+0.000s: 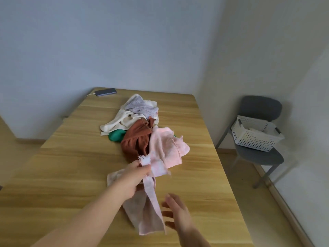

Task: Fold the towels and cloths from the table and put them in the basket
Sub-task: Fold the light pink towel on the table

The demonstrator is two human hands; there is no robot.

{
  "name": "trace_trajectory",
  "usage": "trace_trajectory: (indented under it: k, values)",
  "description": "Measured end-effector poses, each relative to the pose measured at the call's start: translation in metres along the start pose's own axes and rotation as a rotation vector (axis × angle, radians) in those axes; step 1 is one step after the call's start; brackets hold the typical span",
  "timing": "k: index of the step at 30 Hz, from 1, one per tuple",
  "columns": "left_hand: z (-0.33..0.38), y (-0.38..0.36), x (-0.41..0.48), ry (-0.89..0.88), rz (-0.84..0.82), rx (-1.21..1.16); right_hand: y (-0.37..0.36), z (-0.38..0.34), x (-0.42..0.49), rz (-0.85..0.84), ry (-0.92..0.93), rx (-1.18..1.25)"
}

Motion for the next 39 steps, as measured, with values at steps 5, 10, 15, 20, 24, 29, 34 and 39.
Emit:
trace_trajectory:
  k: [5, 10, 15, 20, 24, 29, 34, 39]
  values:
    - [0.024, -0.036, -0.032, 0.093, 0.101, -0.497, 0.006, -0.063, -0.048, -0.221, 0.304, -0.099]
    - [0.045, -0.060, -0.056, 0.167, -0.022, -0.701, 0.043, -0.094, -0.061, 0.027, 0.434, -0.290]
    - [0.084, -0.072, -0.079, -0.026, -0.114, -0.561, 0.073, -0.125, -0.080, 0.106, 0.481, -0.073]
    - [0.108, -0.102, -0.102, -0.134, -0.351, -0.246, 0.065, -0.144, -0.093, -0.120, 0.411, 0.271]
    - [0.121, -0.089, -0.101, -0.215, -0.238, -0.216, 0.059, -0.152, -0.108, -0.203, 0.416, 0.143]
    - [0.147, -0.066, -0.112, -0.376, -0.050, 0.100, 0.084, -0.155, -0.120, 0.070, 0.489, -0.015]
    - [0.182, -0.092, -0.144, -0.601, -0.301, 0.446, 0.080, -0.172, -0.129, 0.183, 0.715, -0.416]
    - [0.210, -0.101, -0.167, -0.770, -0.395, 0.646, 0.051, -0.187, -0.148, -0.090, 0.803, -0.416]
Point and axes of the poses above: each hand's wrist, its own x-axis towards the middle knuckle, its own y-axis out of the back of the hand, z = x × y, the point moved 10 cm from there along x, towards the middle knuckle, and after that the axes turned 5 degrees about -y, right-handed, at the moved point
